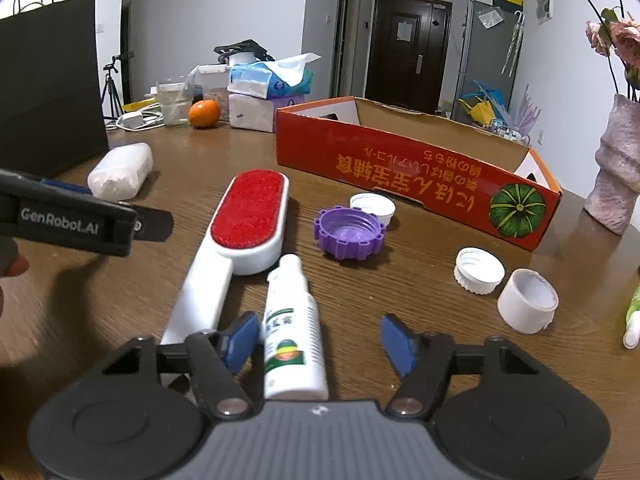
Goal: Organize rigid objects
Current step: 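Grasp the small white medicine bottle with the right tool, then grasp the red-and-white lint brush with the left tool while the right tool holds the bottle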
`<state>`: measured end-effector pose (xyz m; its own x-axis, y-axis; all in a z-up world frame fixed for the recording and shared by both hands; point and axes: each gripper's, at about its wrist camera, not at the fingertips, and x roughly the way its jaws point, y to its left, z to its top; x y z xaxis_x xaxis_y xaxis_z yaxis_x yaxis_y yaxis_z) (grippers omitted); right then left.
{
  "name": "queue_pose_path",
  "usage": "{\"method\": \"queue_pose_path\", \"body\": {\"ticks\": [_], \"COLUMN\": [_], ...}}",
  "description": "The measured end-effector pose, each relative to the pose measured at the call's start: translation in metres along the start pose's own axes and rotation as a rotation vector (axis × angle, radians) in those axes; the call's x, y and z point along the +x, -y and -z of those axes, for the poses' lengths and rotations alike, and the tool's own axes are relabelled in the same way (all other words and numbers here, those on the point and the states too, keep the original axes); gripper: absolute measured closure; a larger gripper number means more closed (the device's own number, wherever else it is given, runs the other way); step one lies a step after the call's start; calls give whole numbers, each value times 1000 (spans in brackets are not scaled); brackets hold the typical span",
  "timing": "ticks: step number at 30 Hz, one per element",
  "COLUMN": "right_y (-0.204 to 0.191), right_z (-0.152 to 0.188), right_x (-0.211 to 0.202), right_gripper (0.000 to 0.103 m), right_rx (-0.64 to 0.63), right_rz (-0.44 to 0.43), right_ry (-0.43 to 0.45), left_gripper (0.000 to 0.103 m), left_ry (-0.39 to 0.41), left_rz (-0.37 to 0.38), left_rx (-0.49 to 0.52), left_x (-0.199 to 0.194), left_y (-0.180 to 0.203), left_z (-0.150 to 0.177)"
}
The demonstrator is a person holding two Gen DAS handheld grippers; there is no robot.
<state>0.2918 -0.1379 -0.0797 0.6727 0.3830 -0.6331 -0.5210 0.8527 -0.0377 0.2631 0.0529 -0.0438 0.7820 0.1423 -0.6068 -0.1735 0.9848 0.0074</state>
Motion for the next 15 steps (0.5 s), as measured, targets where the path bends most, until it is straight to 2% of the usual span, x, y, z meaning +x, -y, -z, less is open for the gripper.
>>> {"method": "queue_pose_path", "body": {"ticks": [2,3,5,15], "right_y": [0,-1,-3,-1], "right_z": [0,0,1,1], "right_x": [0,-1,-3,-10], "right_gripper": [49,60,72,77], "right_rx": [5,7,11,51], "right_rz": [-13,-25,-49,0], "right_ry": [1,1,3,47], "left_gripper": [0,0,0,0], "left_ry": [-2,-2,-4,-25], "left_rz": [1,1,0,-5], "left_rx": [-3,-4,-5,-15], "left_x": [0,1,1,7], "left_y": [0,0,0,-1], "left_z": [0,0,0,-1]}}
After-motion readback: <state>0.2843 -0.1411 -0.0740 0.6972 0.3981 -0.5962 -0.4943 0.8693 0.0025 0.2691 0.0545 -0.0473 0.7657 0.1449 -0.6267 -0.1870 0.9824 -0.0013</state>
